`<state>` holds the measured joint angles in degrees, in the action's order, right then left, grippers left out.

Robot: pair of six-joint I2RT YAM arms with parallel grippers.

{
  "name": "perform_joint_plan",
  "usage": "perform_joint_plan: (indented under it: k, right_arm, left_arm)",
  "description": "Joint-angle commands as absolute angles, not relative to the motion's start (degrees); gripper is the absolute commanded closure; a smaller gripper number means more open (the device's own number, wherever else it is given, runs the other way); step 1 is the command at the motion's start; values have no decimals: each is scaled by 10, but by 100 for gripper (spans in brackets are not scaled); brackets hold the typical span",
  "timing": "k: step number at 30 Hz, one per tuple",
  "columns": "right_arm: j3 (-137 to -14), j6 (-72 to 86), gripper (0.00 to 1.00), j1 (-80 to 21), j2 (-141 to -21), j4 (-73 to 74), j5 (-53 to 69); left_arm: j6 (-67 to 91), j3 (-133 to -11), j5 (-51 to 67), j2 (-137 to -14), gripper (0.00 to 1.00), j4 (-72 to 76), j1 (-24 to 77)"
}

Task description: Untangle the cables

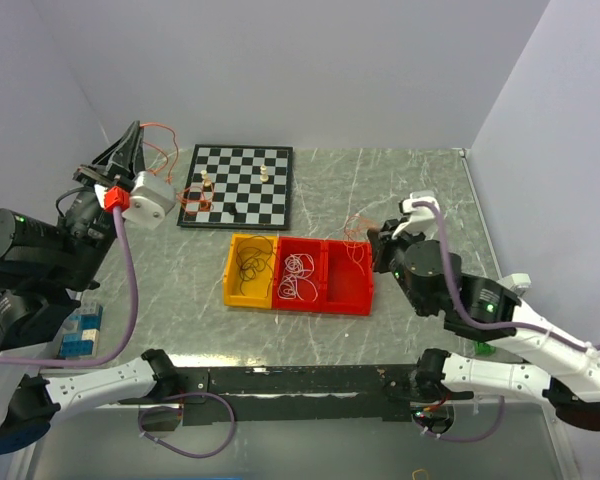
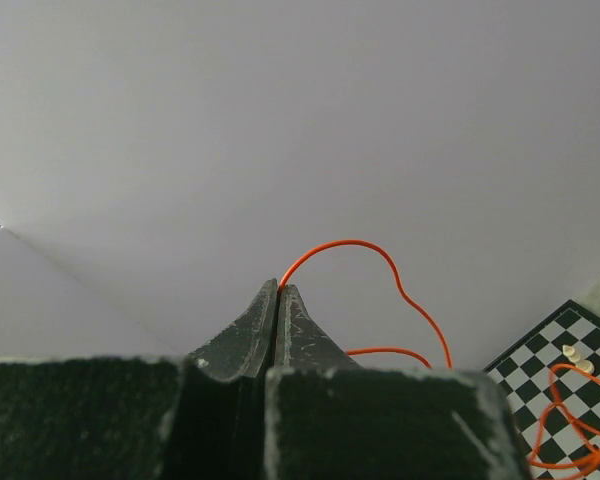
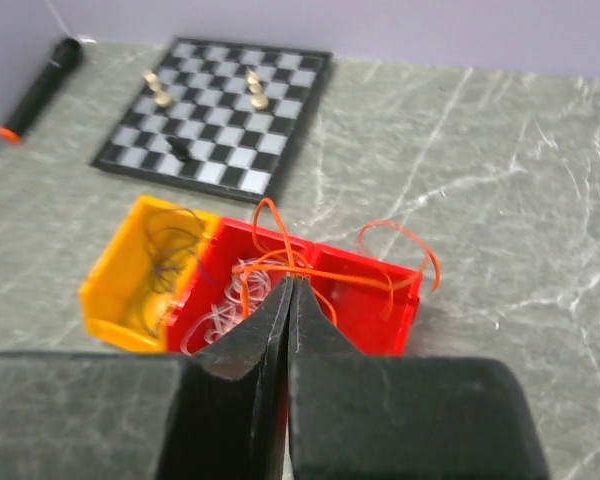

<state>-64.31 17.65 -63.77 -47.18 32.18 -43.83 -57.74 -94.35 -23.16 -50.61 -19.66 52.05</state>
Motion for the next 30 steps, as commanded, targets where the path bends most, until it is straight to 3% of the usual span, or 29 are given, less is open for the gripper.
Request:
perform_joint_plan:
  k: [1, 20, 30]
  right_arm:
    - [-594, 171, 100, -604, -488, 275, -396]
    - [-490, 203, 100, -463, -587, 212, -304]
    - [-467, 257, 100, -457, -707, 200, -266]
  left_arm:
    - [-577, -940, -227, -505, 99, -176, 519]
    - [-581, -931, -220, -499, 99, -177, 518]
    - [-561, -937, -203, -503, 99, -196, 518]
